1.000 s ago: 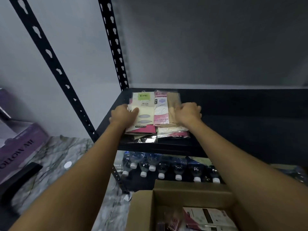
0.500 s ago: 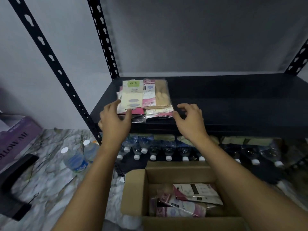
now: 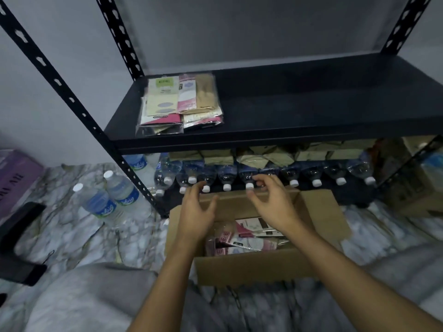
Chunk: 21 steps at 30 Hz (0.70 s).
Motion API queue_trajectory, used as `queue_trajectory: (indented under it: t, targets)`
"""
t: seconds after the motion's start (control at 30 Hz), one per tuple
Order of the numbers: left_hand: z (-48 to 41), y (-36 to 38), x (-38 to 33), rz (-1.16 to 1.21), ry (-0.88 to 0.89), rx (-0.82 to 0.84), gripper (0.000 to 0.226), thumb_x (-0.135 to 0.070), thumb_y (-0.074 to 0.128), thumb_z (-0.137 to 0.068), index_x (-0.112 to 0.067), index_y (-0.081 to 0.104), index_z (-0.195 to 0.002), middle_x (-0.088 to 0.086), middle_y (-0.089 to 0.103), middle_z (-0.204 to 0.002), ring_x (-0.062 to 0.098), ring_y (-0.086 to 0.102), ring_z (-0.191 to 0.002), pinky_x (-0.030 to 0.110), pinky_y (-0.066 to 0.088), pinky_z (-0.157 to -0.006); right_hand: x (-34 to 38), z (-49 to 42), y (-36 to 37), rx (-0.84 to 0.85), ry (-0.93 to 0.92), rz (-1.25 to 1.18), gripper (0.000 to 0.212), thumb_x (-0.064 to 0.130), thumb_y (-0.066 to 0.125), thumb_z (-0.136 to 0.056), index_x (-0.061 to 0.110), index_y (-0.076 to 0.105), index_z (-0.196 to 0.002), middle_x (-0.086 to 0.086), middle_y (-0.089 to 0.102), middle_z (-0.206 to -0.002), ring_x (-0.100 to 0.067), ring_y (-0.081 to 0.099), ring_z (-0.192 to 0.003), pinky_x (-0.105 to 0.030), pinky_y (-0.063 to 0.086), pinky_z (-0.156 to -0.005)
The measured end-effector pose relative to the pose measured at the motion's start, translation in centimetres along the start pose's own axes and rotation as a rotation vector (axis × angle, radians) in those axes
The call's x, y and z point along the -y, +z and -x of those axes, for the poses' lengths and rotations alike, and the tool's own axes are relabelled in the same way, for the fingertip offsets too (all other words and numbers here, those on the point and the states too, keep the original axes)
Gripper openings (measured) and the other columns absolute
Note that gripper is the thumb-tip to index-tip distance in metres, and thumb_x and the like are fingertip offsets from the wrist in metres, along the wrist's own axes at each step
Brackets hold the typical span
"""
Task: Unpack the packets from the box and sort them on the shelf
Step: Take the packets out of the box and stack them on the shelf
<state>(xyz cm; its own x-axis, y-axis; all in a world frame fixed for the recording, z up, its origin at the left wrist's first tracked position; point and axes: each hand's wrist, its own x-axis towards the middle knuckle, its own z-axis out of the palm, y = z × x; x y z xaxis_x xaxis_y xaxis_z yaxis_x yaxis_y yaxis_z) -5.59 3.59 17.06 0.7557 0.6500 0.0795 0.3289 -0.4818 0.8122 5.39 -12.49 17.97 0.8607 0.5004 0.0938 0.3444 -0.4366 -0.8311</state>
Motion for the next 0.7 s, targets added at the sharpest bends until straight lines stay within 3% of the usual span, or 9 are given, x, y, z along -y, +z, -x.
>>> queue_trajectory:
  t: [0.07,0.3,0.43,0.5,0.6,0.7]
  targets:
    - [0.4,1.0,0.3,-0.013,-0.002,0.064,0.052,-0.035,0.063,-0.09,-0.021,0.047,-0.137,-0.002,0.049,-0.136,0.013,0.049,-0.122,0.039,0.045,-0.104,-1.2,0.6,0.1,0.01,0.014,0.013,0.04,0.036,0.062,-0.087,0.024,0.051,-0.124,0.009,0.048,-0.115,-0.01,0.05,-0.111,-0.034,0.044,-0.099]
    - [0.4,4.2,1.6,-0.092,-0.026,0.137,0.05,-0.034,0.066,-0.089,-0.015,0.049,-0.132,0.003,0.052,-0.131,0.018,0.051,-0.119,0.037,0.045,-0.101,-4.7,1.1,0.4,0.004,0.059,0.019,0.039,0.032,0.063,-0.086,0.021,0.054,-0.121,0.006,0.05,-0.112,-0.011,0.051,-0.105,-0.033,0.045,-0.095]
    - [0.5,6.8,3.9,-0.123,-0.103,0.276,0.051,-0.025,0.067,-0.089,-0.009,0.048,-0.133,0.007,0.05,-0.133,0.016,0.052,-0.114,0.025,0.04,-0.093,-8.5,1.1,1.0,0.052,0.135,0.083,0.039,0.03,0.064,-0.085,0.018,0.055,-0.121,0.005,0.051,-0.11,-0.01,0.052,-0.1,-0.035,0.048,-0.092]
    - [0.7,8.2,5.2,-0.147,-0.146,0.345,0.05,-0.02,0.067,-0.086,-0.008,0.049,-0.131,0.01,0.051,-0.13,0.023,0.054,-0.113,0.026,0.042,-0.093,-10.4,1.2,1.5,0.082,0.181,0.131,0.038,0.027,0.066,-0.084,0.016,0.057,-0.119,0.004,0.052,-0.108,-0.01,0.051,-0.096,-0.036,0.049,-0.09]
    - [0.9,10.5,7.2,-0.18,-0.193,0.435,0.048,-0.019,0.069,-0.083,-0.009,0.052,-0.127,0.014,0.055,-0.125,0.03,0.056,-0.113,0.036,0.046,-0.094,-13.2,1.1,2.4,0.163,0.255,0.19,0.038,0.023,0.068,-0.081,0.013,0.058,-0.116,-0.004,0.056,-0.109,-0.021,0.055,-0.101,-0.039,0.048,-0.091]
    - [0.8,12.8,8.9,-0.201,-0.229,0.493,0.049,-0.02,0.069,-0.083,-0.014,0.052,-0.128,0.013,0.054,-0.129,0.03,0.054,-0.117,0.034,0.044,-0.098,-16.4,0.6,3.4,0.236,0.256,0.259,0.036,0.02,0.07,-0.077,0.012,0.061,-0.111,-0.009,0.057,-0.112,-0.028,0.055,-0.108,-0.041,0.046,-0.096]
